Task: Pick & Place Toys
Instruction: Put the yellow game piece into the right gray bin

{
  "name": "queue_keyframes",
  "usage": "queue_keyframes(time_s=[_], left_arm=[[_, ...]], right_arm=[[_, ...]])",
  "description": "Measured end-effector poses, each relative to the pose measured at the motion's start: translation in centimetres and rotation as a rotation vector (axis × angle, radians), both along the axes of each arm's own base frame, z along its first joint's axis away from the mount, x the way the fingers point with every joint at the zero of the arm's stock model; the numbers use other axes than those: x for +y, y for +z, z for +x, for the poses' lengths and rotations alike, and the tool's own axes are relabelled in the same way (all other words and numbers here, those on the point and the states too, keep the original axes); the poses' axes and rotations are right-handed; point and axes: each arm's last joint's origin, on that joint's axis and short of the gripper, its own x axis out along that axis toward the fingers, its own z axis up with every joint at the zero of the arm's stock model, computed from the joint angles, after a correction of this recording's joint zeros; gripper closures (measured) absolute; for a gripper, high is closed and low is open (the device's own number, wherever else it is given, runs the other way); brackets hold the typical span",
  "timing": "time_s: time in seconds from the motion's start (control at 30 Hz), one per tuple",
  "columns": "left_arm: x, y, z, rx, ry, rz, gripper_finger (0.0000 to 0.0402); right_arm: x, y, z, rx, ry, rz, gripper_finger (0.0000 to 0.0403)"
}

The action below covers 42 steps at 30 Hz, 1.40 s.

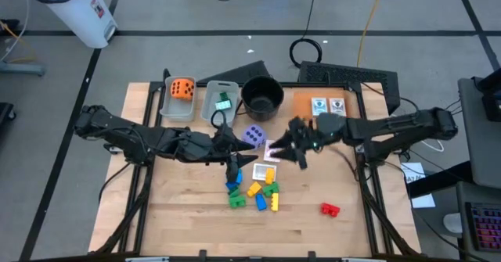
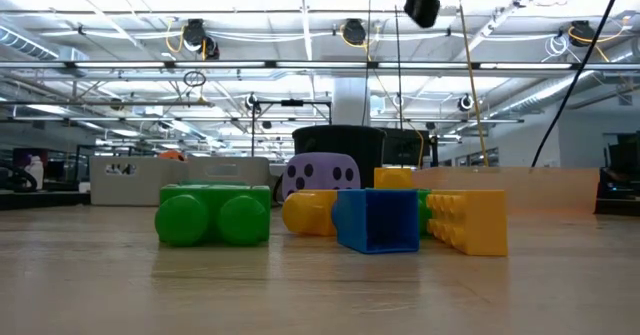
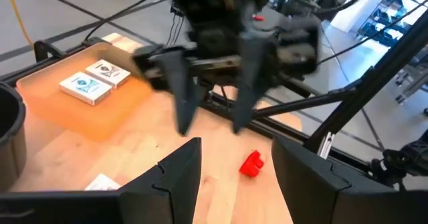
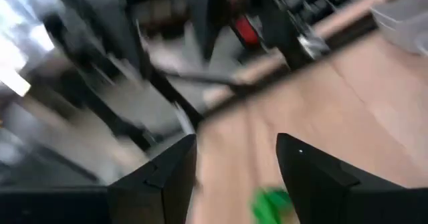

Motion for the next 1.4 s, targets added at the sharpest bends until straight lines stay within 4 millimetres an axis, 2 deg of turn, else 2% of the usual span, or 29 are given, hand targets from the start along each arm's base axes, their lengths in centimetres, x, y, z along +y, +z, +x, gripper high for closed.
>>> queue_keyframes(time_s=[0.1, 0.23, 0.37, 0.47, 0.67, 0.97, 1.1, 1.3, 1.4], left_arm=[[0.0, 0.0, 0.0, 0.006, -0.004, 0.0, 0.0215], [0.0, -0.1, 0.0, 0.012, -0.004, -0.006, 0.0215], [0.0, -0.1, 0.0, 0.013, -0.003, -0.009, 0.0215], [0.0, -0.1, 0.0, 0.006, 0.001, -0.022, 0.0215], [0.0, -0.1, 0.0, 0.004, 0.008, -0.051, 0.0215], [-0.1, -0.1, -0.1, 0.003, 0.007, -0.058, 0.0215], [0.1, -0.1, 0.0, 0.002, 0.014, -0.057, 0.0215], [0.1, -0.1, 0.0, 0.002, 0.015, -0.054, 0.0215], [0.1, -0.1, 0.0, 0.002, 0.015, -0.053, 0.0215]], right_arm=[[1.8, 0.1, -0.1, 0.114, 0.017, -0.144, 0.0202], [3.3, -1.3, -0.3, 0.26, 0.058, -0.214, 0.0202], [3.4, -4.6, -0.1, 0.458, 0.079, -0.226, 0.0207], [3.3, -6.5, 0.6, 0.511, 0.113, -0.231, 0.0215], [3.1, -8.5, 1.6, 0.501, 0.119, -0.211, 0.0222], [3.1, -8.9, 2.0, 0.405, 0.145, -0.337, 0.0226], [3.0, -10.1, 2.7, 0.437, 0.115, -0.407, 0.0226], [3.1, -12.4, 3.6, 0.507, 0.129, -0.431, 0.0226], [2.6, -12.8, 3.8, 0.524, 0.126, -0.424, 0.0229]])
